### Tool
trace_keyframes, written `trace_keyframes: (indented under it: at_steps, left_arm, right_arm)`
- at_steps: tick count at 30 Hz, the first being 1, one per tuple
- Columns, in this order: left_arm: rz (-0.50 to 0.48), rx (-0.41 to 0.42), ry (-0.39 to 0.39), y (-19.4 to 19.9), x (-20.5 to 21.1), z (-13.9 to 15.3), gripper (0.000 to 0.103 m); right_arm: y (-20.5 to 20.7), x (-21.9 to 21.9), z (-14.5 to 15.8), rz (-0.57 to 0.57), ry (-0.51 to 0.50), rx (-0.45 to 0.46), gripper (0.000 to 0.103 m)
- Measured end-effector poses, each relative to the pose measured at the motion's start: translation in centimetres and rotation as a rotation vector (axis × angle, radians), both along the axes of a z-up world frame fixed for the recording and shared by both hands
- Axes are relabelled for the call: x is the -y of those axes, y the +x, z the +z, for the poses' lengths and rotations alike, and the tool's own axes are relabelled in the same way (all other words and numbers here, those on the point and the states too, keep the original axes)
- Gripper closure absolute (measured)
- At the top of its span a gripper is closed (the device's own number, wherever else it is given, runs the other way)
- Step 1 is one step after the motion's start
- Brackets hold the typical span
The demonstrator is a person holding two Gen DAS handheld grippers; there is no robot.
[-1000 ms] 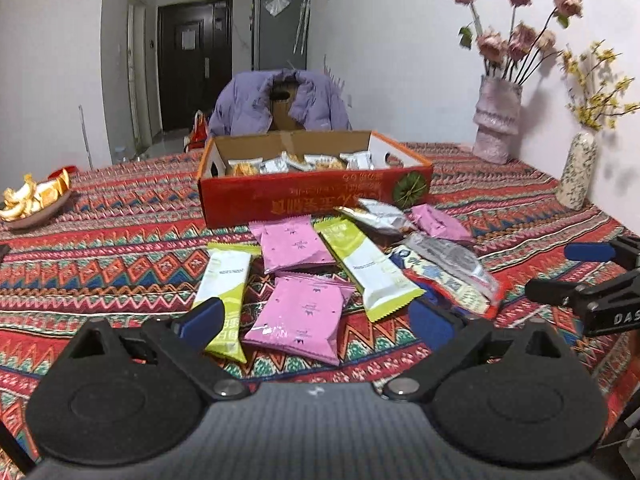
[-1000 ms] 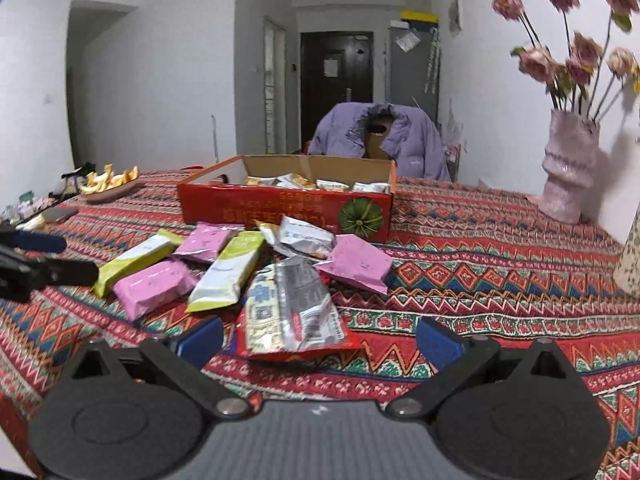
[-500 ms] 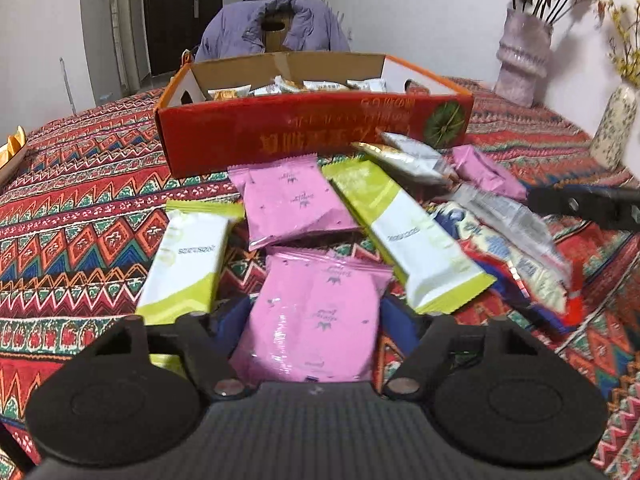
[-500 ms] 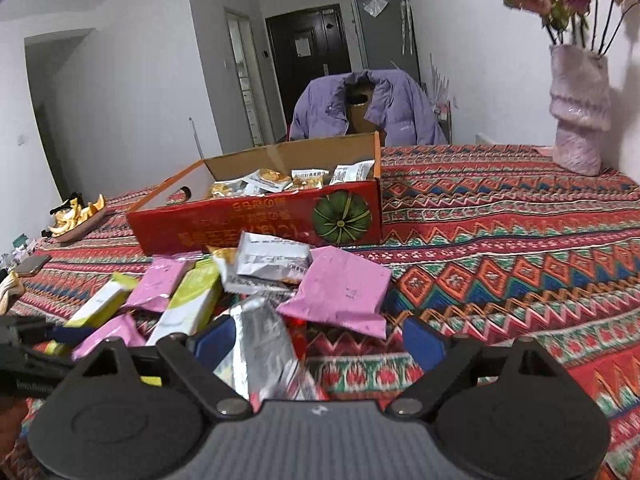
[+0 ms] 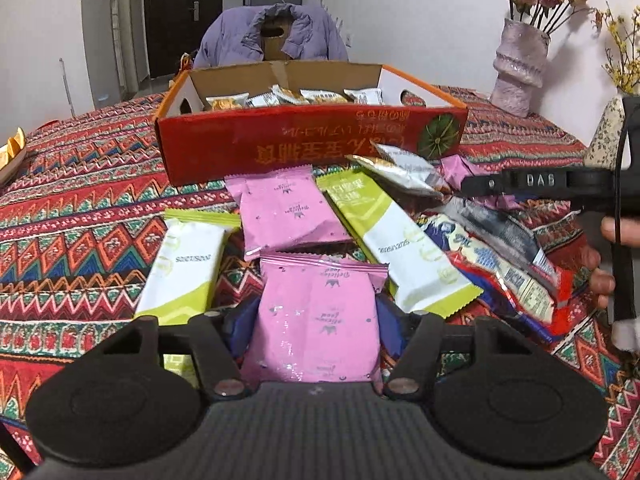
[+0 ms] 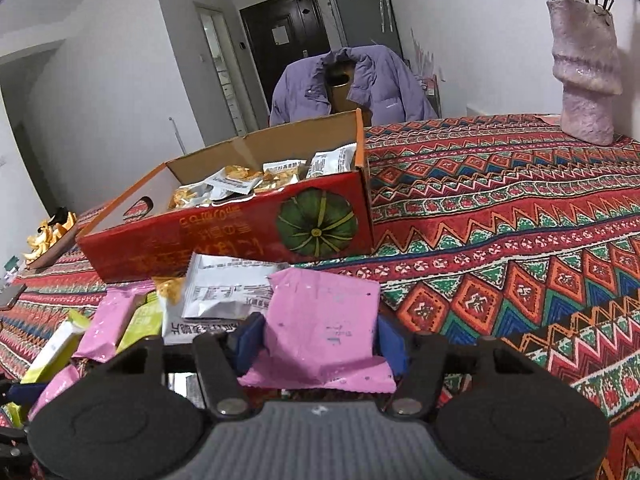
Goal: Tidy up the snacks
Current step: 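Grasp a pink packet with the left gripper while the right grasps another pink packet, then carry both pink packets into the box and open both grippers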
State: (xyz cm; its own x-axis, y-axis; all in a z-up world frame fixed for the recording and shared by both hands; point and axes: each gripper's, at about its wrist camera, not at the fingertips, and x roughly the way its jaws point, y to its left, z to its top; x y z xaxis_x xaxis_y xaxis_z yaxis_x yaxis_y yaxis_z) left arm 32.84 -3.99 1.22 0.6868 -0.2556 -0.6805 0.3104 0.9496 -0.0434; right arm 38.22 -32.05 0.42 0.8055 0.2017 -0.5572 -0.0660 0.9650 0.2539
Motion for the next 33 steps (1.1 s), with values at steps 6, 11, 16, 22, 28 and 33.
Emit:
trace_keyframes:
  at_steps: [6, 11, 16, 22, 28, 33]
  left_arm:
    - [0.031, 0.054, -0.032, -2.0, -0.8, 2.5, 0.041]
    - [0.059, 0.094, -0.069, -4.7, -1.5, 4.2, 0.041]
    - [0.092, 0.132, -0.093, -8.1, -2.2, 5.2, 0.041]
    - [0.121, 0.168, -0.092, -12.0, -3.0, 5.6, 0.041]
    - [0.132, 0.213, -0.094, -14.9, -3.8, 6.3, 0.040]
    - [0.134, 0.230, -0.108, -15.9, -3.9, 6.6, 0.041]
  right_arm:
    - [-4.2, 0.3, 1.7, -0.007, -0.043, 0.056, 0.043]
    - [-9.7, -0.2, 3.1, 0.018, -0.046, 0.080, 0.043]
    - [-14.7, -1.5, 4.2, 0.057, -0.059, 0.115, 0.043]
    - [-19.3, -2.6, 5.0, 0.072, -0.093, 0.159, 0.043]
    - [-22.2, -2.7, 5.2, 0.070, -0.086, 0.182, 0.043]
    - [-23.3, -2.8, 5.0, 0.071, -0.088, 0.188, 0.043]
